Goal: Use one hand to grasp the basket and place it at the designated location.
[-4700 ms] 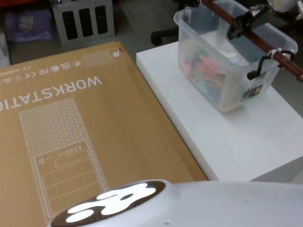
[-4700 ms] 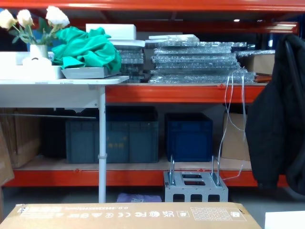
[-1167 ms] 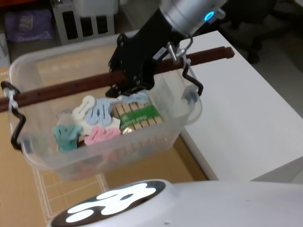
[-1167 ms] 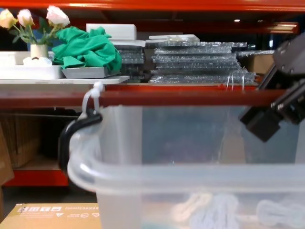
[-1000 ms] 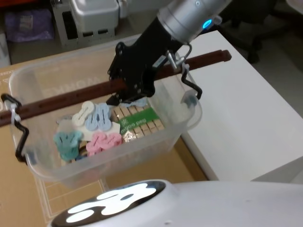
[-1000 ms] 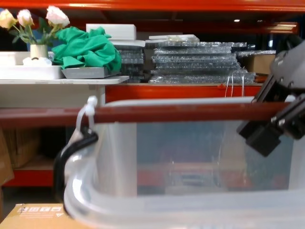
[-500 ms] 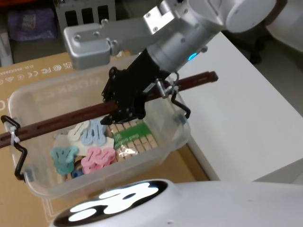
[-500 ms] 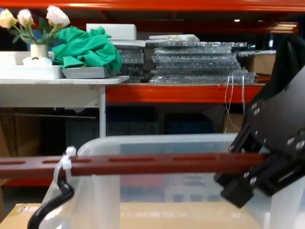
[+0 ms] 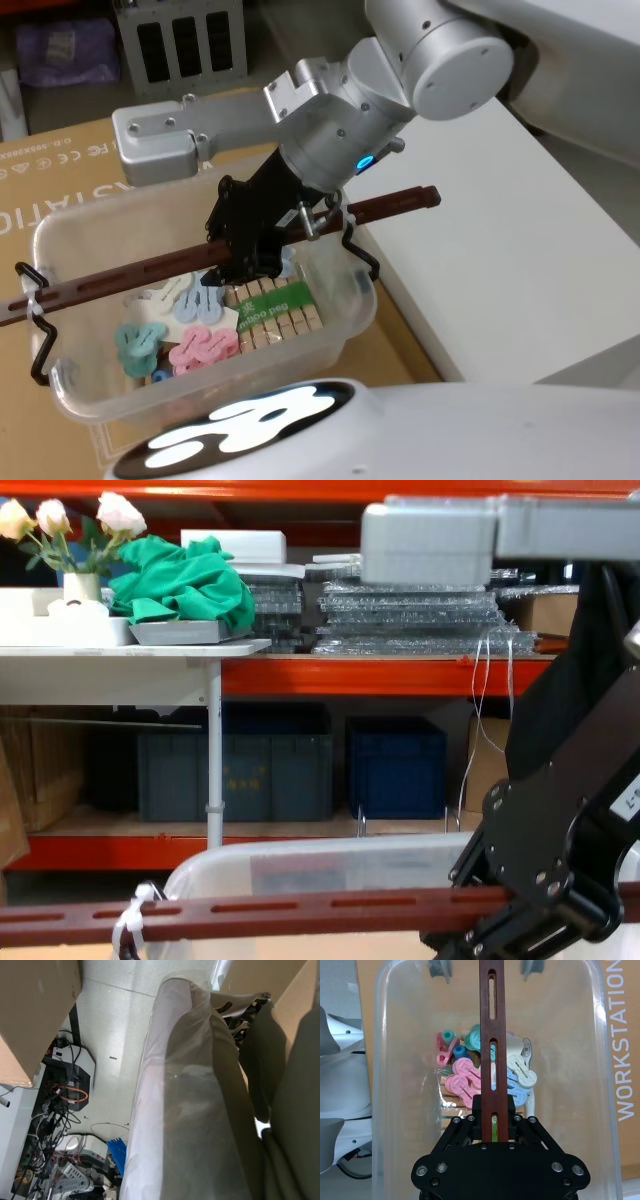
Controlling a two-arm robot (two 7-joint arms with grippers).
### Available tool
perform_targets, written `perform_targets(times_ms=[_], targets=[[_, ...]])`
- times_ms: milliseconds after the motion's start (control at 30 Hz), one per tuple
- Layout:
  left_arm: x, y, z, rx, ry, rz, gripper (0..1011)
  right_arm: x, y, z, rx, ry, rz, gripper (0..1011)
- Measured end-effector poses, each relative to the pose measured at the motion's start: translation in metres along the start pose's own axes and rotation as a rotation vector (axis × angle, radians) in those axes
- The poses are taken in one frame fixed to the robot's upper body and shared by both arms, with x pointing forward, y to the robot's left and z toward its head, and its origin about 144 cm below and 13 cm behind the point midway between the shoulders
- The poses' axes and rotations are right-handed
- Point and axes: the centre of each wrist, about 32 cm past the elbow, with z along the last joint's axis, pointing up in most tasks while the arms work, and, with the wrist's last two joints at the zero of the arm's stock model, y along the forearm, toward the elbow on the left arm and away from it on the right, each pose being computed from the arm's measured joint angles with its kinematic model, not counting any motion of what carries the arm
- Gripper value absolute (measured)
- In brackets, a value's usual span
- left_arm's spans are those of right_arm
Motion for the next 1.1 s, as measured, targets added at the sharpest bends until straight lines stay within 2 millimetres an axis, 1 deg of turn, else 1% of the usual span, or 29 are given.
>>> perform_targets(times_ms=[67,133,467,833,867,967,1000,1033,1100], targets=[[0.000,0.000,0.000,0.000,0.000,0.000,0,0.000,0.002,0.000,0.000,0.004,0.004,226],[0.000,0.000,0.000,0.000,0.000,0.000,0,-0.001,0.009,-0.001,0.009,0.010,0.014,226],[0.000,0.000,0.000,0.000,0.000,0.000,0,-0.004,0.023,0.003,0.032,0.015,0.051,226],[0.000,0.000,0.000,0.000,0.000,0.000,0,-0.007,0.030,0.006,0.025,0.015,0.084,227],[0.000,0.000,0.000,0.000,0.000,0.000,0,-0.007,0.030,0.006,0.022,0.017,0.088,263],[0.000,0.000,0.000,0.000,0.000,0.000,0,-0.007,0.030,0.006,0.019,0.017,0.091,324],[0.000,0.000,0.000,0.000,0.000,0.000,0,-0.008,0.030,0.006,0.020,0.018,0.090,384],[0.000,0.000,0.000,0.000,0.000,0.000,0,-0.008,0.030,0.006,0.020,0.019,0.089,406],[0.000,0.000,0.000,0.000,0.000,0.000,0,-0.009,0.029,0.005,0.020,0.023,0.087,488]])
